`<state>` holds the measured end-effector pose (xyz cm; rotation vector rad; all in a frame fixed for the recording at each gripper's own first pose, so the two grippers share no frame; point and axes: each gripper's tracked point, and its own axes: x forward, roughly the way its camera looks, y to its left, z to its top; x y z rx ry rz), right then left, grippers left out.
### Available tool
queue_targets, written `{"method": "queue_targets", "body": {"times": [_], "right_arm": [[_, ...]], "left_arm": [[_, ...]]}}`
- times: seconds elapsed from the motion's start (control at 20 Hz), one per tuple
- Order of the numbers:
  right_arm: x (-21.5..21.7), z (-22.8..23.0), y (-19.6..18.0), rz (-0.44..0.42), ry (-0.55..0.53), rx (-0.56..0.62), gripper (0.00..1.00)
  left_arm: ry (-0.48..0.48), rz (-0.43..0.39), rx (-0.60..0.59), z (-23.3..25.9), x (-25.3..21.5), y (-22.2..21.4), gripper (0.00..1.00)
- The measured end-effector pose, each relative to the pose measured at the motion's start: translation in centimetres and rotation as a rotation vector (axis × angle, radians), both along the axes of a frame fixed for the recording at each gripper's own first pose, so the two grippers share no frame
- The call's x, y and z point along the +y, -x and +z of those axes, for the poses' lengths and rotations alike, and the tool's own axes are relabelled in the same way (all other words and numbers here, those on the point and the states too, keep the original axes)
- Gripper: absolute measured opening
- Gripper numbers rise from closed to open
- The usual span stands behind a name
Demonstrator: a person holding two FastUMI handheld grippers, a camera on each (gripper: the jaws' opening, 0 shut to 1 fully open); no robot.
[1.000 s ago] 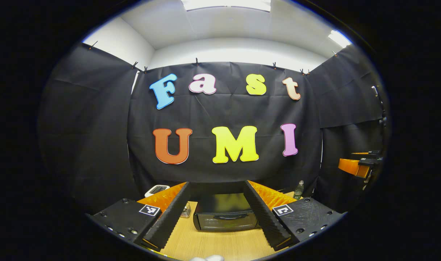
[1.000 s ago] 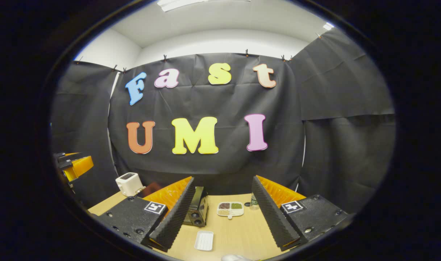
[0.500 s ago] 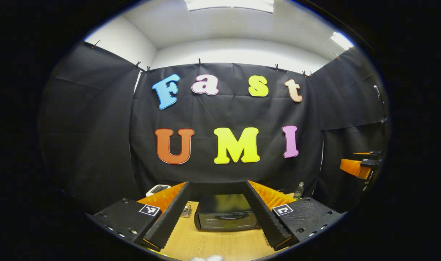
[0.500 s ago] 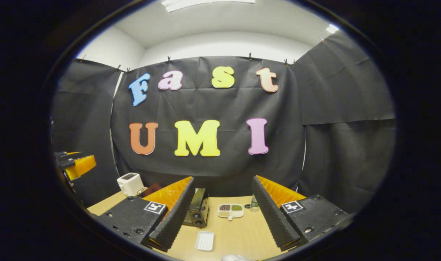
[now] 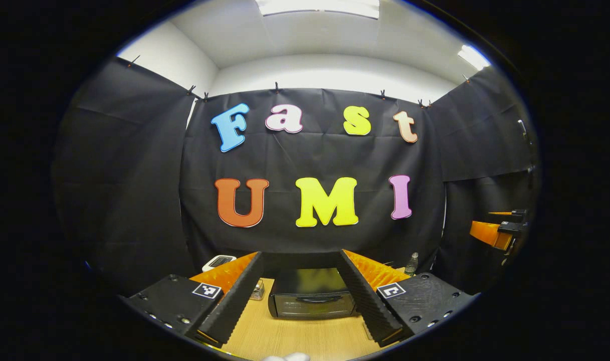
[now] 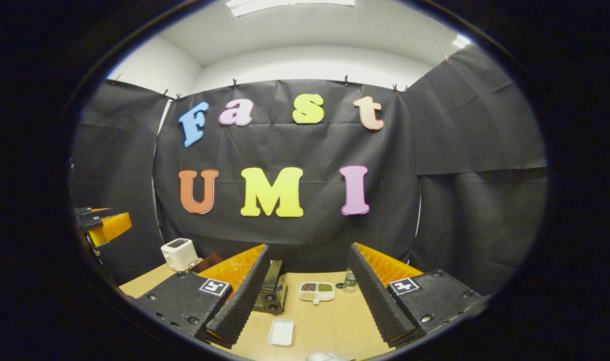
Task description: Open the electric oven with the left hand, put the food in, and close the electric oven.
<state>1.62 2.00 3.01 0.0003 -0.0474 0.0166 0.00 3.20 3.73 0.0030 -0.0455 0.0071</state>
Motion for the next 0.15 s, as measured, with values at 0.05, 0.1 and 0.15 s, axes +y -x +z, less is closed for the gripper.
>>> {"method": "queue_targets", "body": {"times": [0.05, 0.1, 0.15], "right_arm": [[-0.02, -0.02, 0.02, 0.003, 0.000, -0.001, 0.95], [-0.06, -0.01, 0.09, 0.001, -0.001, 0.002, 0.95], [-0.14, 0.03, 0.22, 0.004, -0.003, -0.001, 0.95]], "left_arm": [[0.002, 0.004, 0.003, 0.01, 0.17, 0.00, 0.97], [0.005, 0.004, 0.002, 0.00, 0.20, 0.14, 0.97], [0.006, 0.005, 0.001, 0.08, 0.11, 0.23, 0.88]]}}
